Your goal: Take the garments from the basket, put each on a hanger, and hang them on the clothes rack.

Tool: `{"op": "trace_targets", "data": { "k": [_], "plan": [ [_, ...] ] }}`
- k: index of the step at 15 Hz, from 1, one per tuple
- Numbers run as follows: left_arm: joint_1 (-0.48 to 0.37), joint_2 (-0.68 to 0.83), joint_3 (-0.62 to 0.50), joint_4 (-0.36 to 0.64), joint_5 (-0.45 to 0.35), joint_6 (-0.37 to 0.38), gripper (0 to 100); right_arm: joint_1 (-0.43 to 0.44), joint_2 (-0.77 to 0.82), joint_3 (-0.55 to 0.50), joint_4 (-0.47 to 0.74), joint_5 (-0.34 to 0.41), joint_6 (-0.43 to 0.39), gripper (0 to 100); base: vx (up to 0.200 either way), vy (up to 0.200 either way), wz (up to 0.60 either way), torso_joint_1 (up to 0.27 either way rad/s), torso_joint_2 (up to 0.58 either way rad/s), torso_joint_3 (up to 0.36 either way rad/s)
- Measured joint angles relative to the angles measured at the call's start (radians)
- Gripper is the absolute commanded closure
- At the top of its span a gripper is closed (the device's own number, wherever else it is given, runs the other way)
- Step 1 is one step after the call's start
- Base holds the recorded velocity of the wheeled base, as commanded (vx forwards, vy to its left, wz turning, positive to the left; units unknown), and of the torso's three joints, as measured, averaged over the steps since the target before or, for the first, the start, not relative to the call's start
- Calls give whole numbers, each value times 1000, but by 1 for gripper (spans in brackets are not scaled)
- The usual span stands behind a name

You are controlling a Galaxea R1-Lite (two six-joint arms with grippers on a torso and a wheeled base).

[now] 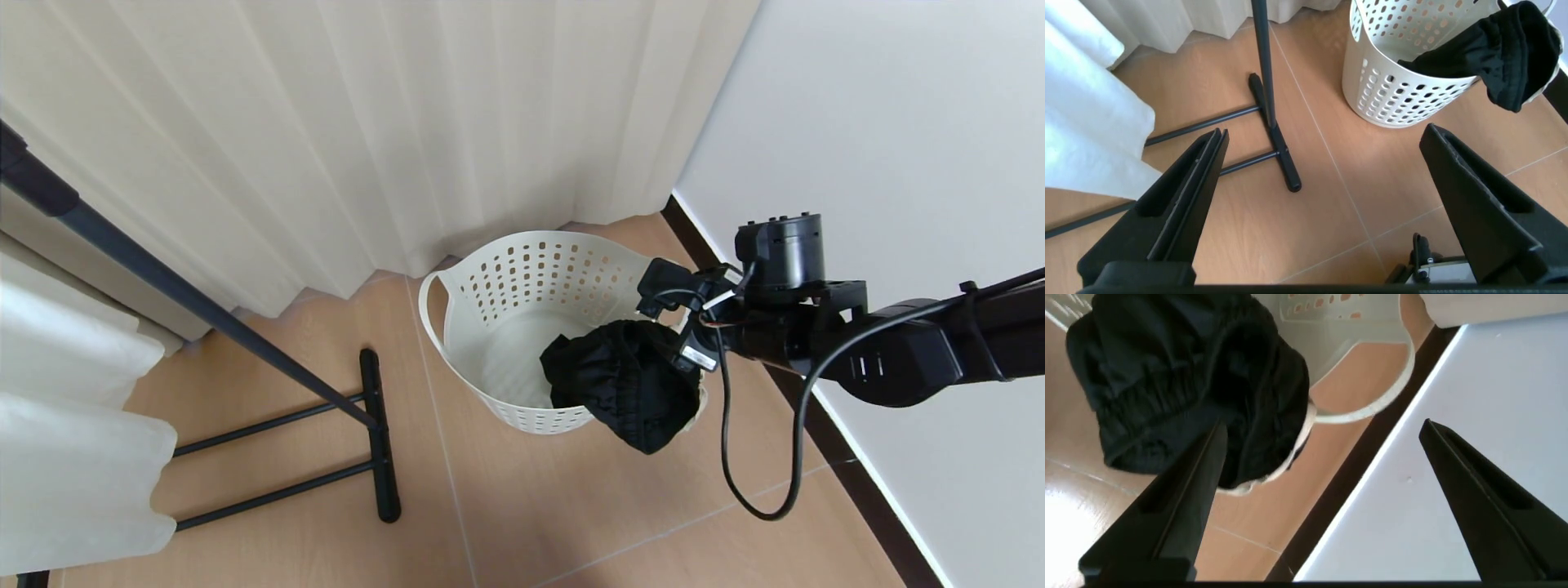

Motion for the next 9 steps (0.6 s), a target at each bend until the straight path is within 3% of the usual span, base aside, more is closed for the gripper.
{"op": "trace_targets", "data": {
  "k": [9],
  "plan": [
    [0, 0, 0, 0, 0, 0, 0, 3, 205, -200, 0, -45, 2, 0, 0, 0, 0, 0, 0, 0]
  ]
}}
